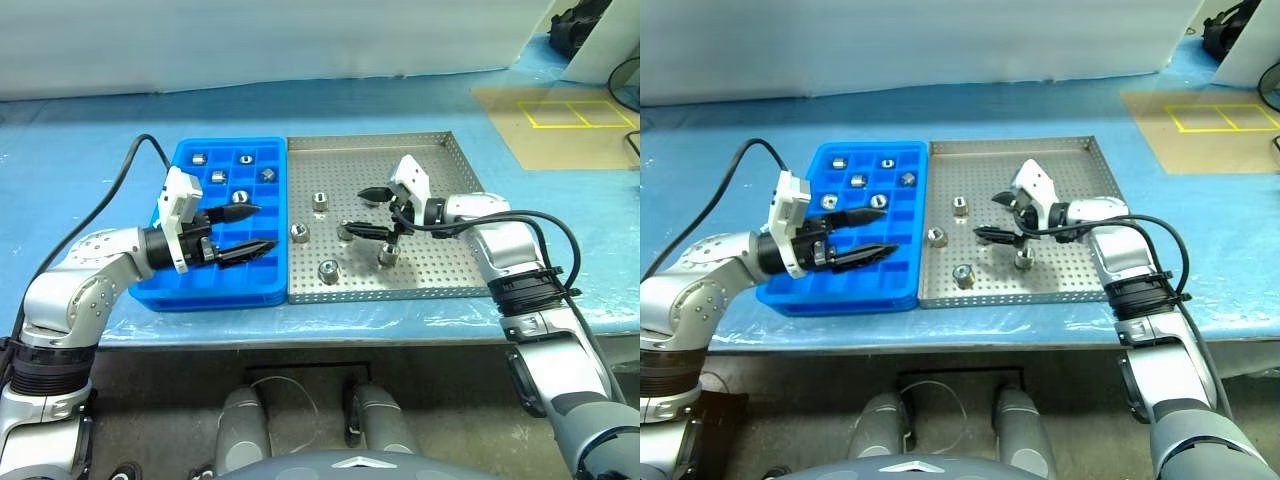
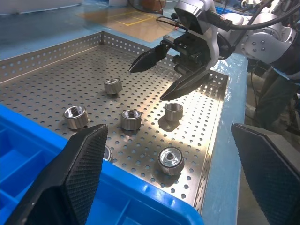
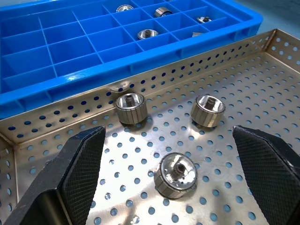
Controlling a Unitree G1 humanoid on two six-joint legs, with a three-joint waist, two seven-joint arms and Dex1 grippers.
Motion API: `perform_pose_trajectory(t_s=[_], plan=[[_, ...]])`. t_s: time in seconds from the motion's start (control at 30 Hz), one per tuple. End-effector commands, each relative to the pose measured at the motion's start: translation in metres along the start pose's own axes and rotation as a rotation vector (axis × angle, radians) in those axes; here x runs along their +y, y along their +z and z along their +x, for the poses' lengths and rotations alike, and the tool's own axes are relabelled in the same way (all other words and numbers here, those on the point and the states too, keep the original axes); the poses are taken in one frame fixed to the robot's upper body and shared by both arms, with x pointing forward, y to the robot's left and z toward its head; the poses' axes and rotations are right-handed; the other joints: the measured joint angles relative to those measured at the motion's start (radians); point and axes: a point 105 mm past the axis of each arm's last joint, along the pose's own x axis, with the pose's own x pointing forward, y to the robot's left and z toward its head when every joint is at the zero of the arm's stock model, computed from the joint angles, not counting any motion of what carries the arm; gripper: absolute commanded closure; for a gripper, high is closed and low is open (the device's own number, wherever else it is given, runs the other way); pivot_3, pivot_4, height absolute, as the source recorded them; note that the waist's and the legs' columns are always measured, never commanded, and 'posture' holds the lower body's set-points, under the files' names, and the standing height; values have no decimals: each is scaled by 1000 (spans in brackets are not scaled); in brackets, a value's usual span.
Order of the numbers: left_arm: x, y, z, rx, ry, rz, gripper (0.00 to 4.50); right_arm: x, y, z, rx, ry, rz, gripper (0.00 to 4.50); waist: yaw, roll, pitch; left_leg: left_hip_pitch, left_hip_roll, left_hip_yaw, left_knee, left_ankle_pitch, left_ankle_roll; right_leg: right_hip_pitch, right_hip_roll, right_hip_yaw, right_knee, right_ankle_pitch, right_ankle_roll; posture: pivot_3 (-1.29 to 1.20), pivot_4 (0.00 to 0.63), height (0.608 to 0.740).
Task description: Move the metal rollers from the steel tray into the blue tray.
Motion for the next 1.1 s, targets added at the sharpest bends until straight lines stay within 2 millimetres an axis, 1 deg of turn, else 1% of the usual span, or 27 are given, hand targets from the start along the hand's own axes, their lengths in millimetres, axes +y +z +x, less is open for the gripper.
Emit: perform_pose_trajectory(t_s=[0.03, 0.2, 1.1], plan=[[1, 12, -4, -31, 8, 40, 56, -5, 15, -5, -43, -19, -35, 49, 0, 0, 0, 0, 0, 0, 0, 0, 0, 0, 0, 0, 0, 0, 0, -208, 150, 740], [0, 12, -2, -28, 2, 42, 56, -2, 14, -1, -46, -14, -37, 49, 1, 0, 0, 0, 0, 0, 0, 0, 0, 0, 0, 0, 0, 0, 0, -208, 150, 740], [1, 10, -1, -26, 5, 45, 56, -3, 15, 1, -46, -28, -45, 49, 1, 0, 0, 0, 0, 0, 1, 0, 0, 0, 0, 0, 0, 0, 0, -209, 150, 740]])
